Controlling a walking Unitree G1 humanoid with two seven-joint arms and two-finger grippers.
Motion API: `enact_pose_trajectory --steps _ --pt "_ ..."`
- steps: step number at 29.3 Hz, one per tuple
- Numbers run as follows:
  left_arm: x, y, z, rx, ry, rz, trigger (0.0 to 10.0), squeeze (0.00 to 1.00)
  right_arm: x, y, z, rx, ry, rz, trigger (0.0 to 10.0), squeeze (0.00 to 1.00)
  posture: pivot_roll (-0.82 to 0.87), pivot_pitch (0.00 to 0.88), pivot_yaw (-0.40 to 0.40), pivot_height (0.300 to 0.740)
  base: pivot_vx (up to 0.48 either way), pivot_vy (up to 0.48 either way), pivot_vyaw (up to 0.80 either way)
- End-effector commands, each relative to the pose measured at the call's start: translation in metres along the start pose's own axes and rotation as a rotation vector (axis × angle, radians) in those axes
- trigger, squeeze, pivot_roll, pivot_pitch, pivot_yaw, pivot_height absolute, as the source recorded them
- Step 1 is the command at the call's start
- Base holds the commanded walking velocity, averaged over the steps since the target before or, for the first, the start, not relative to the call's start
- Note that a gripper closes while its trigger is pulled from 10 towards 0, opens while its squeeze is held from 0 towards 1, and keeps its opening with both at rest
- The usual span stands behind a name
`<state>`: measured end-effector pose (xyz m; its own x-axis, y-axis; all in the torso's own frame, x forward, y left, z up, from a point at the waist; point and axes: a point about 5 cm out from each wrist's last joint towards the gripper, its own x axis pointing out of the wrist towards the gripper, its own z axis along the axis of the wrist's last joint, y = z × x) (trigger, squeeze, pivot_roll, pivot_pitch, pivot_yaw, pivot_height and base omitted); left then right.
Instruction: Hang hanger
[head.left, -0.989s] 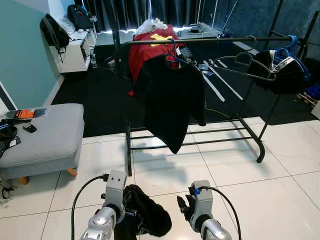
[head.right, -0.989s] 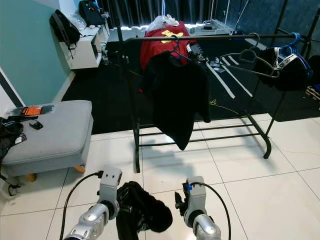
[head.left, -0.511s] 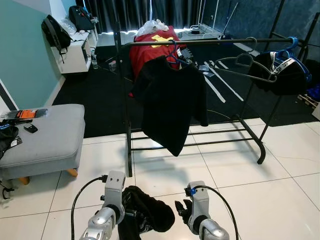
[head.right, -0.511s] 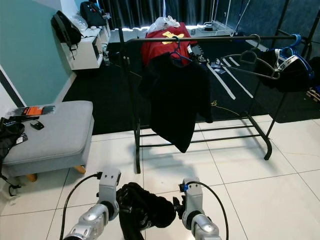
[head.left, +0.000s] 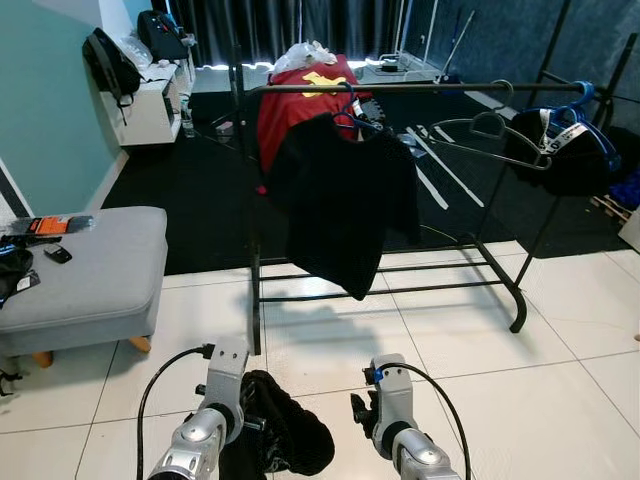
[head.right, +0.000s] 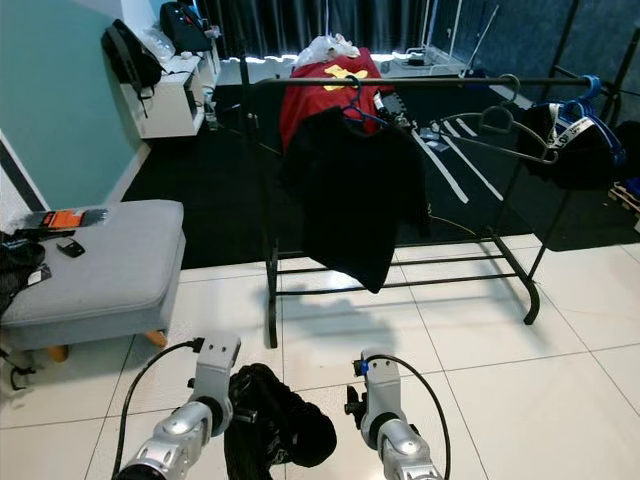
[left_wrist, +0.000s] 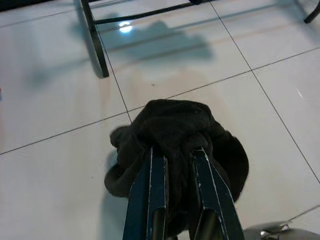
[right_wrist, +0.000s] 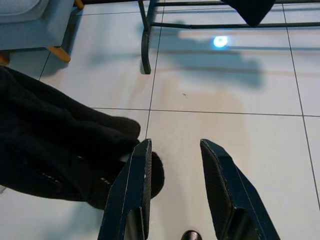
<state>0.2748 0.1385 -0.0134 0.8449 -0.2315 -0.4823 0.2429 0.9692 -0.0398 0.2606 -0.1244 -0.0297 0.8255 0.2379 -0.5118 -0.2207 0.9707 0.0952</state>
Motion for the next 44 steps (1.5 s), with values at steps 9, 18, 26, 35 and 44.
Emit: enact_pose_trajectory --steps 9,18,26,35,44 --pt "-0.001 0.015 0.002 0.032 0.021 0.079 10.0 0.00 0.004 0.003 0.008 0.032 -0.022 0.006 10.0 0.00 0.09 0.030 -0.040 0.740 0.000 0.000 0.00" --pt "-0.005 0.017 0.001 -0.010 -0.014 0.104 10.0 0.00 0.001 0.010 -0.003 0.035 0.017 0.024 10.0 0.00 0.07 0.056 -0.044 0.740 0.000 0.000 0.00" --pt "-0.004 0.008 0.003 -0.065 -0.066 0.070 10.0 0.00 -0.002 0.010 -0.014 0.011 0.077 0.043 10.0 0.00 0.05 0.077 -0.011 0.740 0.000 0.000 0.00" --pt "-0.004 -0.003 0.020 -0.047 -0.220 0.066 10.0 0.00 -0.004 0.007 -0.003 0.025 -0.062 0.046 10.0 0.00 0.05 0.118 -0.022 0.740 0.000 0.000 0.00" --pt "-0.008 -0.004 0.002 -0.014 -0.127 0.077 10.0 0.00 -0.006 0.006 0.008 -0.066 -0.160 0.066 10.0 0.00 0.05 0.151 -0.053 0.740 0.000 0.000 0.00"
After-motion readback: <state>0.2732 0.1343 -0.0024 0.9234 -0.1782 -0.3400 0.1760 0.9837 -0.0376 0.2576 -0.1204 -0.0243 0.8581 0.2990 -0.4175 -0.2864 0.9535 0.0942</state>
